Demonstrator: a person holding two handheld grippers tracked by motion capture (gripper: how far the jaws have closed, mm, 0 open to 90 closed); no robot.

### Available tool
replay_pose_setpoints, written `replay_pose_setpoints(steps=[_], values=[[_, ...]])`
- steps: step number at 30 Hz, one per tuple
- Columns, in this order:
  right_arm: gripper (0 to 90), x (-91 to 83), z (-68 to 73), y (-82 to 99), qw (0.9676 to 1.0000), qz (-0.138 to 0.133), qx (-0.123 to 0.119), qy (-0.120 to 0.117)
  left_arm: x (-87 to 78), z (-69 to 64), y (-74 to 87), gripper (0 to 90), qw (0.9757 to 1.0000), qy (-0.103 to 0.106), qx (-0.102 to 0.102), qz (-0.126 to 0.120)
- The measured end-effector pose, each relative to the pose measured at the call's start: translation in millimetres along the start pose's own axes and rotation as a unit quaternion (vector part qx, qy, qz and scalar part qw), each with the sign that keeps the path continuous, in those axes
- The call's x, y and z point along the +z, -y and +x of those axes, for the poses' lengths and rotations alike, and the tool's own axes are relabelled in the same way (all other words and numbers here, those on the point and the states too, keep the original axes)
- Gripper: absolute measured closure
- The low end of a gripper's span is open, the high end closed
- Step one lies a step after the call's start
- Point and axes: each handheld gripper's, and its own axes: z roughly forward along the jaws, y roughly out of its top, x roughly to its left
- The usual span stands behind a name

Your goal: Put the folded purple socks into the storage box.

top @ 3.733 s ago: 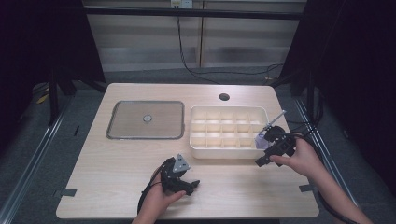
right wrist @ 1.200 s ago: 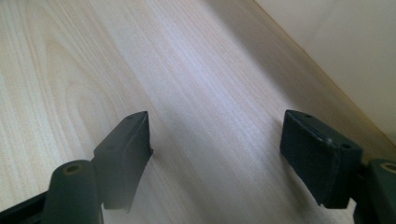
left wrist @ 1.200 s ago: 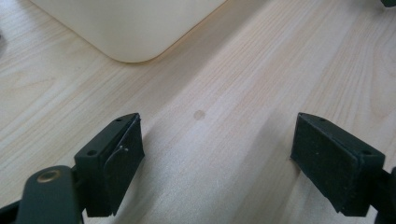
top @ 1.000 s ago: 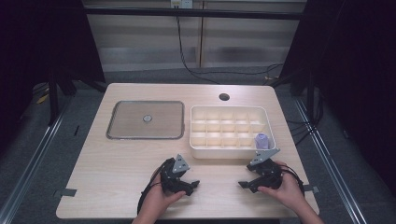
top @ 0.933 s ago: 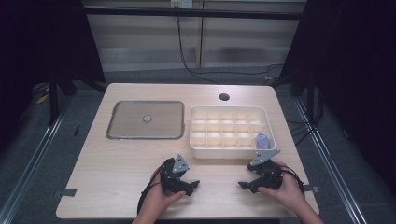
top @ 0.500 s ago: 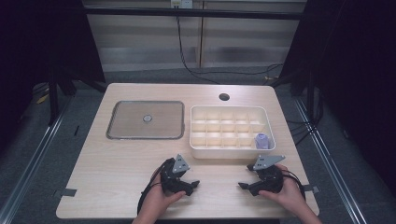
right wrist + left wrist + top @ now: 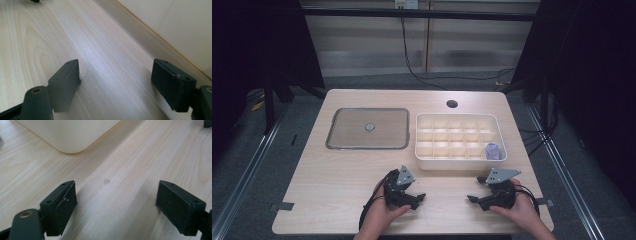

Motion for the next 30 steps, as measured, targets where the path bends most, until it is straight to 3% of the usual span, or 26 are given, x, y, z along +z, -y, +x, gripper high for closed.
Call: replay_pose_setpoints(steps=[30], values=[[22.2, -0.1, 0.3, 2.2, 1.0, -0.009, 0.002, 0.001, 0.0, 0.0, 0.0, 16.2, 1.0, 0.0, 0.0, 0.0]])
